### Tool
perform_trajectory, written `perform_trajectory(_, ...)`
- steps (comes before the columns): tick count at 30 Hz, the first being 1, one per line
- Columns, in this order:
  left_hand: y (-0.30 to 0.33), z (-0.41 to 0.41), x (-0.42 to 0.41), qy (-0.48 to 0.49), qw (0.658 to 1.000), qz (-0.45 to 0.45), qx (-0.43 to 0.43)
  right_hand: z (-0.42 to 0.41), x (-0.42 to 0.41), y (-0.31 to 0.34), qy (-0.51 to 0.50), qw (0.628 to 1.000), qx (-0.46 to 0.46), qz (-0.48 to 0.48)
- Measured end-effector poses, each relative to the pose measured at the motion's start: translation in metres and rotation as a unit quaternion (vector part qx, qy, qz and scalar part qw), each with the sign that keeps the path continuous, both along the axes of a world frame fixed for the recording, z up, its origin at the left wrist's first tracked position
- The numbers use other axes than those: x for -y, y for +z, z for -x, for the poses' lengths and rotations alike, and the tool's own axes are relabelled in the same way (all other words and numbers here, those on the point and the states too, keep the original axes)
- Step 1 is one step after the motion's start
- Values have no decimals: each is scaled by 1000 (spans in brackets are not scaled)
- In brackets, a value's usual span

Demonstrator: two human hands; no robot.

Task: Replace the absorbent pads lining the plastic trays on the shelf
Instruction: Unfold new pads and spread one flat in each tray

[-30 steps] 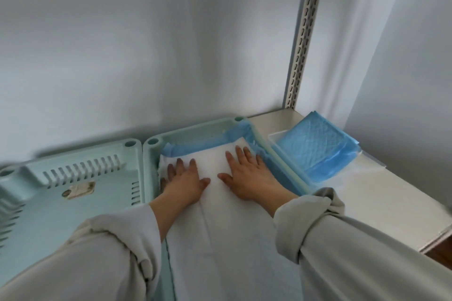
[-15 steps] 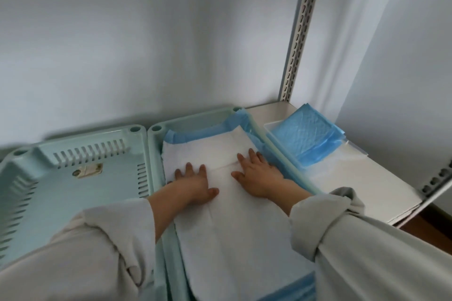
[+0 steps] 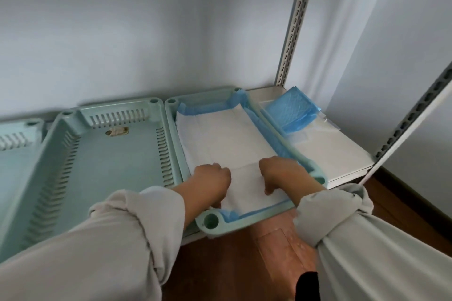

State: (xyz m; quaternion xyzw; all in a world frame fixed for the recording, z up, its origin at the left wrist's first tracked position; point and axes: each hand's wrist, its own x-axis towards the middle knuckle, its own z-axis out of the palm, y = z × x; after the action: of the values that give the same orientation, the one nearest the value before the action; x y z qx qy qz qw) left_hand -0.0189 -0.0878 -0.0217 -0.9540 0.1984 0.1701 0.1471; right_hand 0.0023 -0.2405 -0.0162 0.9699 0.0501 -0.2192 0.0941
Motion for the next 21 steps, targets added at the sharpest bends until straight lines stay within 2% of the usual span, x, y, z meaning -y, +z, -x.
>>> perform_trajectory(3,1,10,-4,4,998,-31,-54,14,0,2,5,997,-3,78)
perform_trajectory(6,-1,7,-12,13,995,-1,-102,22,2,1,32,992,2,122)
perform_trajectory(12,-10,-1,-19,-2,995,20,-94,25,4,4,7,997,-7,75)
perform_trajectory(14,-10,-5,-22,6,993,32,-114,25,5,11,-7,999,1,53)
perform_trajectory(16,-7,-8,-20,22,988,87,-125,23,10,18,-30,999,17,27)
perform_trajectory(19,-5,-6,-13,57,950,268,-149,23,13,24,-47,999,14,13)
perform_trajectory(20,-6,-3,-11,60,937,298,-173,23,14,22,-44,999,7,19)
perform_trajectory(21,-8,0,-9,47,938,285,-191,22,14,20,-37,999,2,23)
